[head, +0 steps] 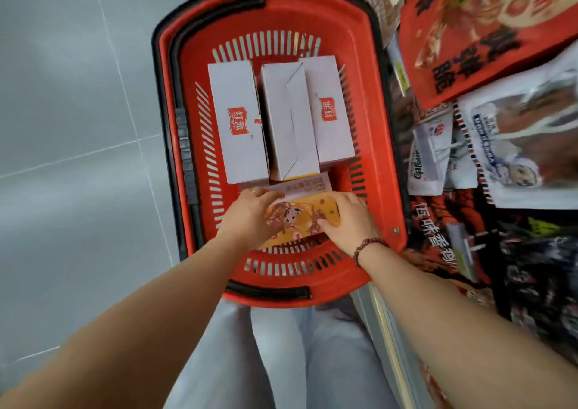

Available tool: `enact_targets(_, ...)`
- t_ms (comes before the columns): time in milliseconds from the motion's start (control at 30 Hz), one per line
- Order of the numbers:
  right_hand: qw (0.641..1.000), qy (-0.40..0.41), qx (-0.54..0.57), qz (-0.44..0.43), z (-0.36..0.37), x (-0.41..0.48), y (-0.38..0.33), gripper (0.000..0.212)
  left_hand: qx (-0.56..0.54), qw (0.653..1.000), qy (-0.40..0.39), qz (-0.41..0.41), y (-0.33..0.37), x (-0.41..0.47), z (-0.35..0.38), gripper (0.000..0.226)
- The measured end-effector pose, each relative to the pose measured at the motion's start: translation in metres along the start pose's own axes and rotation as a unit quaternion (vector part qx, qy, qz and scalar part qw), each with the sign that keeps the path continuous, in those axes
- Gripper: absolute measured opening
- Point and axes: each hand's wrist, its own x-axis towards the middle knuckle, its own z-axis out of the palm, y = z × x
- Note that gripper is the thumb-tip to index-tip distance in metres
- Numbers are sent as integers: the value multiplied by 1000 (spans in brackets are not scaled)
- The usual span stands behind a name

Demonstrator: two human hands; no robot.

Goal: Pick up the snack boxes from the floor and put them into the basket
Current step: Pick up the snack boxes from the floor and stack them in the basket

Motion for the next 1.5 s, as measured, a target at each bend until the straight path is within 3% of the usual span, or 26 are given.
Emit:
enact_targets(267, 981, 121, 116, 94, -46, -116, -45, 49, 41, 992, -49, 109, 19, -58, -93, 60)
enact_targets(433, 936, 217, 196, 195, -43, -206, -56, 49, 36, 977, -67, 197, 55, -89, -125, 64)
enact_targets(600, 878, 283, 266, 281, -36, -297, -48, 52, 94, 934, -101, 330, 124, -122, -122, 66)
enact_targets(933, 695, 444, 352, 443, 43, -525, -21, 46, 113, 790, -236, 554, 257, -259, -14, 66)
enact_targets(1100, 582, 470, 389, 538, 140, -638, -20, 46, 138, 713, -286, 625, 269, -365, 78, 75)
enact_targets(1233, 474, 506, 440, 571, 223, -716, -32, 52, 145, 677, -329, 642, 251, -453, 145, 76)
enact_targets(1400, 414, 492, 471, 604, 314, -798, -45, 58, 191, 643, -363, 646, 227, -555, 214, 86)
enact_targets(1500, 396, 486, 478, 615, 346, -828, -41, 62, 208, 628, -373, 650, 224, -596, 242, 75)
